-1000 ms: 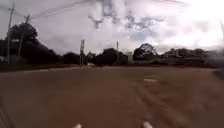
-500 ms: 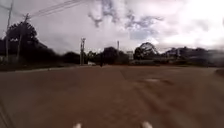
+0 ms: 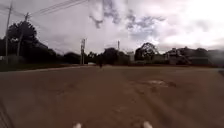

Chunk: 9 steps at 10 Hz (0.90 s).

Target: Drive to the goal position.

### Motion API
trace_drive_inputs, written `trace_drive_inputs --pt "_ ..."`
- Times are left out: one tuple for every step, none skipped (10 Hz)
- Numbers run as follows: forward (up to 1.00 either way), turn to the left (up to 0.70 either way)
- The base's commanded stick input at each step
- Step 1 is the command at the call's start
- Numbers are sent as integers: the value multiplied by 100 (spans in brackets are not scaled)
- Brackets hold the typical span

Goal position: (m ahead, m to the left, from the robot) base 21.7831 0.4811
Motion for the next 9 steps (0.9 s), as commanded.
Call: trace_drive_inputs --pt "50 0" --pt "50 0" --pt "50 0" --pt "50 0" --pt "50 0" --pt "50 0" --pt "50 0" --pt "50 0" --pt "50 0"
